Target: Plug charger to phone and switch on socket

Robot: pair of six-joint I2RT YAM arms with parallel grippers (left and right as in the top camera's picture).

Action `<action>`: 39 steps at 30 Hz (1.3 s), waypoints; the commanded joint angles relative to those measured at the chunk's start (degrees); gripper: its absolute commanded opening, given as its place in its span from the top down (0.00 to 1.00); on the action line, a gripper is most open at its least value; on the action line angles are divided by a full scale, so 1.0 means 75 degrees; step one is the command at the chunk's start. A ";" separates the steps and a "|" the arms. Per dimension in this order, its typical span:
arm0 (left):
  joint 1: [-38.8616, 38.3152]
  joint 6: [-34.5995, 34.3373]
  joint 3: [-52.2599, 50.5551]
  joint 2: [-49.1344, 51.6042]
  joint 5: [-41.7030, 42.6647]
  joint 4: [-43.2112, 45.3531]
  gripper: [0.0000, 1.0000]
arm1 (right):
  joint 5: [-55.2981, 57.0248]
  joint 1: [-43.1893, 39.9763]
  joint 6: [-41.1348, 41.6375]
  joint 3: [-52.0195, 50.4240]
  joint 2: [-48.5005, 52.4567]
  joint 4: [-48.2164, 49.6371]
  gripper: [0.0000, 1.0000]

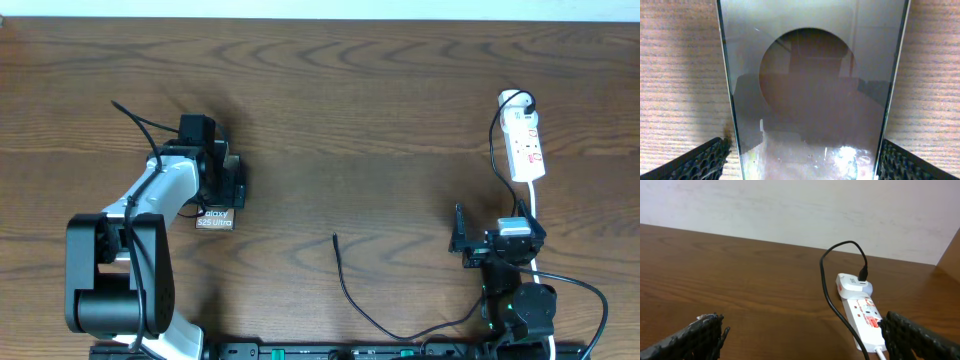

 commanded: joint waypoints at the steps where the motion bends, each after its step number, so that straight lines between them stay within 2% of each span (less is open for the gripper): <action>1: 0.0032 0.0105 -0.0082 0.0122 -0.0152 0.0023 0.06 | -0.0015 0.0006 -0.0050 -0.0009 -0.0006 -0.0032 0.01; 15: 0.0032 0.0370 -0.0082 0.0122 -0.0152 0.0472 0.05 | -0.0015 0.0006 -0.0050 -0.0009 -0.0006 -0.0032 0.01; 19: 0.0032 0.0367 -0.0082 0.0125 -0.0102 0.0440 0.05 | -0.0015 0.0006 -0.0050 -0.0009 -0.0006 -0.0032 0.01; 25: 0.0032 0.0361 -0.0082 0.0125 0.0688 0.0353 0.06 | -0.0015 0.0006 -0.0050 -0.0009 -0.0006 -0.0032 0.01; 39: 0.0032 0.0364 -0.0082 0.0125 0.0618 -0.0017 0.06 | -0.0015 0.0006 -0.0050 -0.0009 -0.0006 -0.0032 0.01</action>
